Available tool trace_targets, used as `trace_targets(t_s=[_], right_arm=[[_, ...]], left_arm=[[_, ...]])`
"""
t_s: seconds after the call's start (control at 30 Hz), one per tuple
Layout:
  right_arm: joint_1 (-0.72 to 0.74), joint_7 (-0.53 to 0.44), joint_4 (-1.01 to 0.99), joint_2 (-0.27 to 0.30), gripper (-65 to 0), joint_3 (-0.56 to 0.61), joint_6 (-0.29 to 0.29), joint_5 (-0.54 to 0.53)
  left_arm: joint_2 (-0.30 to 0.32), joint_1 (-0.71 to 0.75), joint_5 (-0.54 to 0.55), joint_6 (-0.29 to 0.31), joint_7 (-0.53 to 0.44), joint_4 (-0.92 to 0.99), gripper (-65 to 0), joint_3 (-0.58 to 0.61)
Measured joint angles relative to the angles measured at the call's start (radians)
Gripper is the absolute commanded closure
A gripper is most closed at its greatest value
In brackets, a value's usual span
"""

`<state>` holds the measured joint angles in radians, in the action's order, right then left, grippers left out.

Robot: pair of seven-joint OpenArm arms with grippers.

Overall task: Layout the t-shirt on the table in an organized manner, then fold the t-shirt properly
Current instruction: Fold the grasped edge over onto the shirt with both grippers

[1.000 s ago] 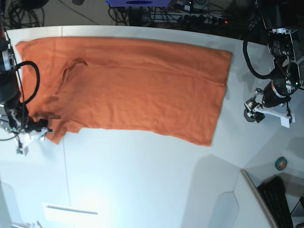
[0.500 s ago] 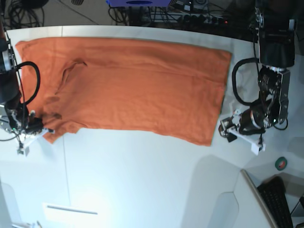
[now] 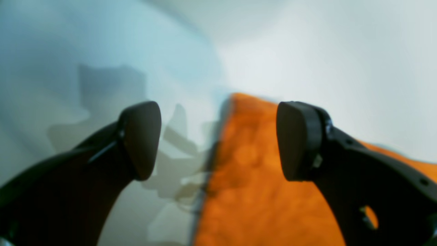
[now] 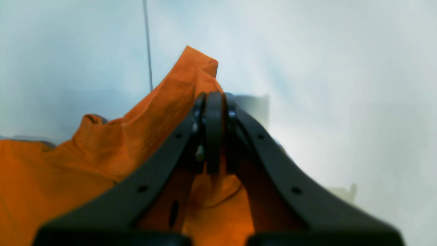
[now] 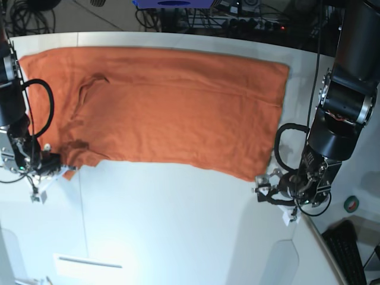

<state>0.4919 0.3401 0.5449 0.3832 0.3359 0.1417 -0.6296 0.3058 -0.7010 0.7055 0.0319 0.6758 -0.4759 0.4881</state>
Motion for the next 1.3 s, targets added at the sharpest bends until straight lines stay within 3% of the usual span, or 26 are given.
trace_targets(t_s=[0.07, 0.77, 1.0, 1.2, 1.27, 1.3], right_arm=[[-0.006, 0.001, 0.000, 0.000, 0.0, 0.000, 0.000, 0.000], [-0.006, 0.001, 0.000, 0.001, 0.0, 0.000, 0.000, 0.001], [-0.006, 0.001, 0.000, 0.002, 0.0, 0.000, 0.000, 0.001], [-0.020, -0.002, 0.000, 0.001, 0.0, 0.000, 0.000, 0.001], [-0.021, -0.002, 0.000, 0.002, 0.0, 0.000, 0.000, 0.001], [-0.020, -0.003, 0.000, 0.002, 0.0, 0.000, 0.000, 0.001]], left_arm=[[-0.002, 0.010, 0.006, 0.023, -0.023, 0.021, -49.4, 0.003], [-0.065, 0.055, 0.011, 0.030, -0.237, 0.072, -48.5, 0.003], [-0.061, 0.055, 0.010, 0.029, -0.316, 0.124, -20.7, 0.007], [-0.060, 0.066, 0.010, 0.029, -0.337, 0.120, -9.1, 0.005], [-0.061, 0.067, 0.014, 0.030, -0.336, 0.120, -0.5, 0.006], [-0.065, 0.067, 0.014, 0.032, -0.337, 0.120, 0.0, 0.006]])
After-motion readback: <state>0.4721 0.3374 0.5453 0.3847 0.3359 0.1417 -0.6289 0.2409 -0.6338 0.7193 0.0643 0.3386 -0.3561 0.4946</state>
